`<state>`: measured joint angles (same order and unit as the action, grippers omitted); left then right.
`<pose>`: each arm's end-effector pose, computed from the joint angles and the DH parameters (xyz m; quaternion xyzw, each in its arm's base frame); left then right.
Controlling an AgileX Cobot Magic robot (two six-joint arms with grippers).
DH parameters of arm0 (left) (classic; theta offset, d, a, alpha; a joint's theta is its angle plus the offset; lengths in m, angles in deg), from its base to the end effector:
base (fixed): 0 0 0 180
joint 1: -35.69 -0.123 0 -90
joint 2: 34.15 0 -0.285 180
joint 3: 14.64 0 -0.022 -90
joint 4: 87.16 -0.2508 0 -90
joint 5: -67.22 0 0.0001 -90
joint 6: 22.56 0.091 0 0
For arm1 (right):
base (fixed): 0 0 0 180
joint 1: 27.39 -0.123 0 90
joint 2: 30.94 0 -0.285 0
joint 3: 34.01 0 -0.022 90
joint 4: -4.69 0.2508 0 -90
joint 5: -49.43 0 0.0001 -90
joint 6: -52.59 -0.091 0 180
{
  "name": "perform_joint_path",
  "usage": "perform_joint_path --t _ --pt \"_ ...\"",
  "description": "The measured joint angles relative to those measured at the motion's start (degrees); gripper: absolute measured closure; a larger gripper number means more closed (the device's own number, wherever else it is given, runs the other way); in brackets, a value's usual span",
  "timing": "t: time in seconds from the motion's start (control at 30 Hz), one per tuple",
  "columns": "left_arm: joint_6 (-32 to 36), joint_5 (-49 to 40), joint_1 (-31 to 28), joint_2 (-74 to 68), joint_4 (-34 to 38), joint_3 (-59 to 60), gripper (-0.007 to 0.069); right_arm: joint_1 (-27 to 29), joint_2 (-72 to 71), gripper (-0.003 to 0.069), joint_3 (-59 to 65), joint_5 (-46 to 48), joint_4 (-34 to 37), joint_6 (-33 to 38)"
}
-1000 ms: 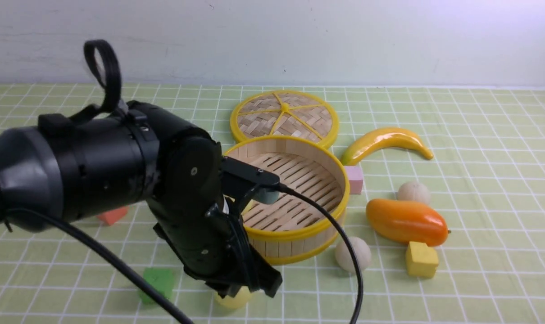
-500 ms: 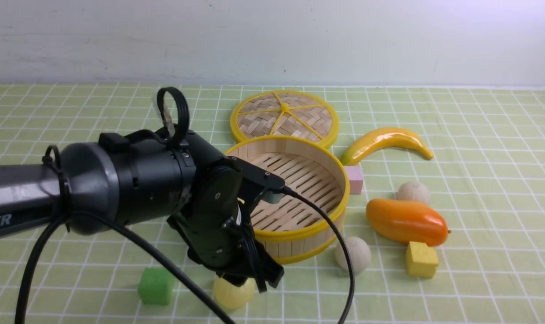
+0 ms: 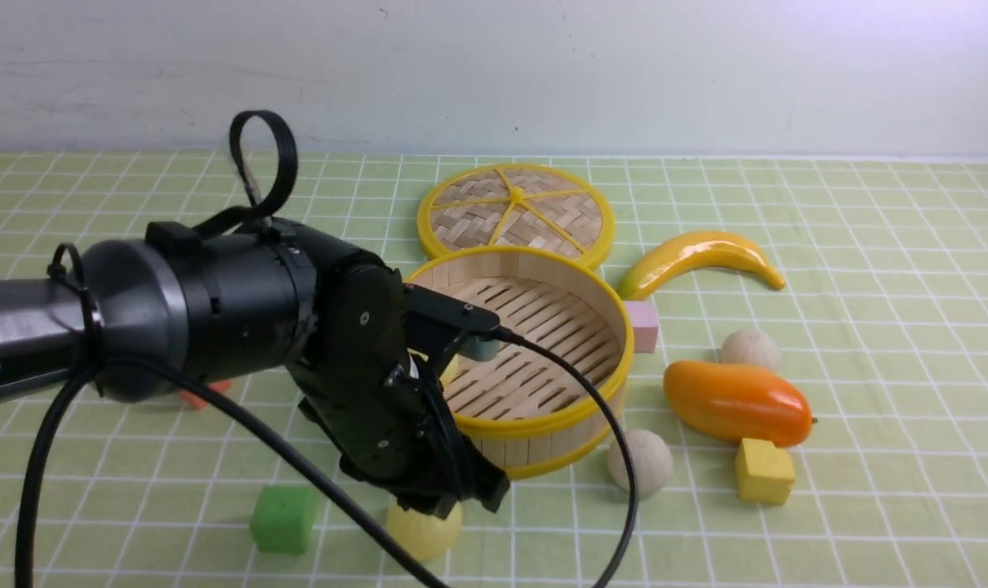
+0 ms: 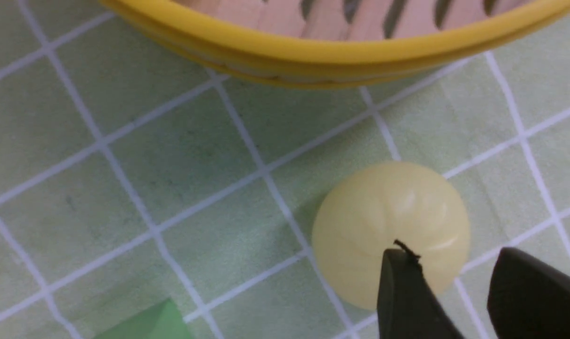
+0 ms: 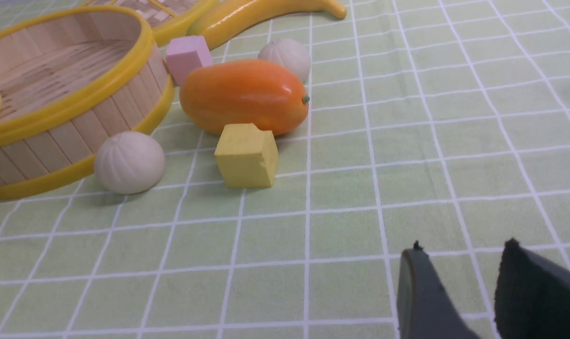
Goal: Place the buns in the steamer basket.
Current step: Use the left arm to grab a steamed stuffed bun
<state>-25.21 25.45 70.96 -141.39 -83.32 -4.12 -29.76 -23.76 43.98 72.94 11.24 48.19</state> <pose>0.2821 -0.2045 0.2127 0.2564 0.9497 -0.0827 0.1594 0.0512 0.0063 0.1727 0.0436 0.8105 0.0833 0.5781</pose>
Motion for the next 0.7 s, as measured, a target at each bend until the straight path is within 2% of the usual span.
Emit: perform_joint_path --t 0.7 --pt "-0.15 2.79 0.00 -3.45 -3.16 0.00 0.0370 0.00 0.00 0.0420 0.00 0.00 0.00 0.00"
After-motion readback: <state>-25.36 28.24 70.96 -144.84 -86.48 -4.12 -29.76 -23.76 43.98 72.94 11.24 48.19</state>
